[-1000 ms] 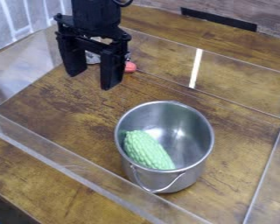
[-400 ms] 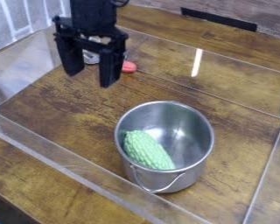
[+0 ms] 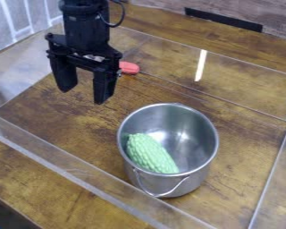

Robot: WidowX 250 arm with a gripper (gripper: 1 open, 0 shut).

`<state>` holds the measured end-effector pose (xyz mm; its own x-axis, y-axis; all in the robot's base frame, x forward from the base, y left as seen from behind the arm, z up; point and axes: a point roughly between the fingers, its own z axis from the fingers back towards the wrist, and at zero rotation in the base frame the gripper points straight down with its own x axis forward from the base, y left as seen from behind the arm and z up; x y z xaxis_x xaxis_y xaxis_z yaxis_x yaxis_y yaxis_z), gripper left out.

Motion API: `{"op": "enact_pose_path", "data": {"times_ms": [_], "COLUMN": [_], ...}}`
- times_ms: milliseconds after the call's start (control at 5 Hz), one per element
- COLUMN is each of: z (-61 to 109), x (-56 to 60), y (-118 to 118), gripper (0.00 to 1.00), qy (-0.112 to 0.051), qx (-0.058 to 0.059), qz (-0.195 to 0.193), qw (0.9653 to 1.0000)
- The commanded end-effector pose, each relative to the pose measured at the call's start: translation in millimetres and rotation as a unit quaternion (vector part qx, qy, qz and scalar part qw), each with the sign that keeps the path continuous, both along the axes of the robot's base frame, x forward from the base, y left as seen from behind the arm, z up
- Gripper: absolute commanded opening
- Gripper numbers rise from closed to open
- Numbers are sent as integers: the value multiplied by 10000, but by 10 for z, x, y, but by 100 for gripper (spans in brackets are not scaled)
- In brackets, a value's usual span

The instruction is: Put the green object in the silver pot

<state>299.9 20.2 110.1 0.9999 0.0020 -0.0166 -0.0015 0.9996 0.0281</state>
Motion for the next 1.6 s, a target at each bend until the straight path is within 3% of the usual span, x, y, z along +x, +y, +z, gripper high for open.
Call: {"op": "enact_pose_path", "data": {"times_ms": [0, 200, 400, 600, 800, 1000, 1200, 1400], "z": [260, 346, 401, 350, 329, 365, 423, 424], "x": [57, 179, 295, 216, 97, 57, 90, 124], "y": [-104, -152, -161, -88, 4, 75, 111, 127], "gripper": [100, 100, 100, 100, 100, 100, 100, 100], "qy": [-379, -442, -543, -549, -518, -583, -591, -569], "qx": [84, 144, 107, -40, -96, -87, 18, 45], "qz": [-277, -218, -94, -216, -284, -237, -364, -504], "qw": [9989, 9987, 9984, 9983, 9982, 9980, 9976, 9971]}}
